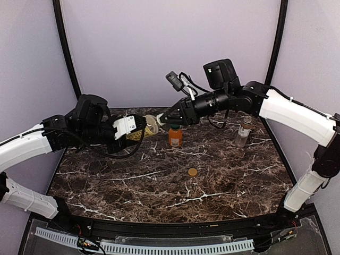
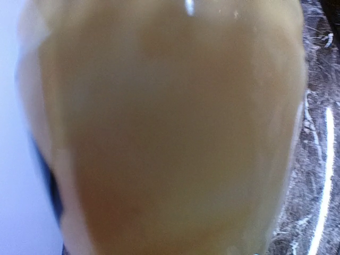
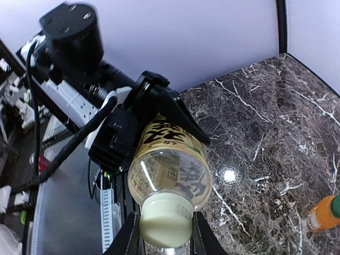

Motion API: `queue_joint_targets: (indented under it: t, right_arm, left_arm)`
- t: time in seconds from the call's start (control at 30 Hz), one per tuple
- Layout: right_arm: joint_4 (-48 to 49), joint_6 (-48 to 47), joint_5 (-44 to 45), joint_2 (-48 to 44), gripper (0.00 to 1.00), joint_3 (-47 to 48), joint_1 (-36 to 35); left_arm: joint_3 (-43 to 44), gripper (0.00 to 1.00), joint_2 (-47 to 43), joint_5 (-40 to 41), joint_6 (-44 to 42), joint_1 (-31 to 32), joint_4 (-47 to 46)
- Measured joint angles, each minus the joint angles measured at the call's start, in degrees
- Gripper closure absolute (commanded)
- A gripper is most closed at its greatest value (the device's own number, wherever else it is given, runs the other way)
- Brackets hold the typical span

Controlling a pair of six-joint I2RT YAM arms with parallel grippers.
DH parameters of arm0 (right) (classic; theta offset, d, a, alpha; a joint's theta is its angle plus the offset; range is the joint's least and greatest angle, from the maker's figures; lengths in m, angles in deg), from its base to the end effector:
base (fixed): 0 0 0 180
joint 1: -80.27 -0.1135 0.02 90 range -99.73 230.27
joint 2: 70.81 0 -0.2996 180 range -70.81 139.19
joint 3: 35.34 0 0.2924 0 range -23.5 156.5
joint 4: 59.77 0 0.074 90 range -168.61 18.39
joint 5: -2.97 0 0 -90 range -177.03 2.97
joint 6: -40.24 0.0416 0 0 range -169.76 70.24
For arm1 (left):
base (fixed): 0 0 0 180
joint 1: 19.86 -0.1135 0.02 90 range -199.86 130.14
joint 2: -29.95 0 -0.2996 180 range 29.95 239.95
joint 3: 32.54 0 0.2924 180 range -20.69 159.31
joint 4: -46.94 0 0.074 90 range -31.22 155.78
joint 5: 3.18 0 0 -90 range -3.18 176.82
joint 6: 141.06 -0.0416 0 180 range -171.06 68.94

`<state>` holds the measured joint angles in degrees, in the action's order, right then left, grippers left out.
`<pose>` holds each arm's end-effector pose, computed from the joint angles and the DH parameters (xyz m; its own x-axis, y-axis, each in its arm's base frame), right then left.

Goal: Unscrew the bottle caps

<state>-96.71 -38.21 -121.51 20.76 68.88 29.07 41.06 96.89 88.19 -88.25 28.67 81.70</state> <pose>0.2399 0.3360 0.4325 -0.4459 -0.2912 -0.8464 -0.8946 0.1763 0.4107 0.1961 -0.2204 0.3686 0.1959 0.6909 -0.6959 0.7742 0.3267 0.5422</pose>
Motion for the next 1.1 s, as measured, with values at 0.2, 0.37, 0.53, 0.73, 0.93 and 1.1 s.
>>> queue_joint_targets:
  t: [0.2, 0.37, 0.53, 0.73, 0.93, 1.1]
  right_arm:
    - [-6.4, -24.6, 4.2, -4.2, 1.0, -1.8, -6.7]
    - [-6.6, -40.3, 10.7, -8.3, 1.0, -4.9, -11.8]
    - [-6.2, -49.2, 15.7, -9.9, 1.0, -7.6, -14.4]
    - [-4.9, -53.8, 17.8, -10.3, 0.6, -9.3, -14.8]
    - [-0.7, -52.9, 19.2, -10.5, 0.08, -11.3, -15.3]
    - [2.9, -46.4, 19.1, -11.1, 0.02, -11.8, -14.9]
  left_arm:
    - [3.2, 0.62, -0.7, -15.8, 1.6, 0.0, 12.9]
    - [5.5, 0.63, 0.6, -23.8, 1.4, 0.1, 18.1]
    - [5.6, 0.62, 1.6, -25.8, 0.7, 0.2, 20.1]
    - [5.6, 0.62, 2.0, -25.6, 0.6, 0.2, 20.7]
    - [5.7, 0.63, 2.1, -26.5, 2.7, 0.2, 18.0]
    - [5.7, 0.63, 2.0, -24.4, 4.0, 0.2, 15.2]
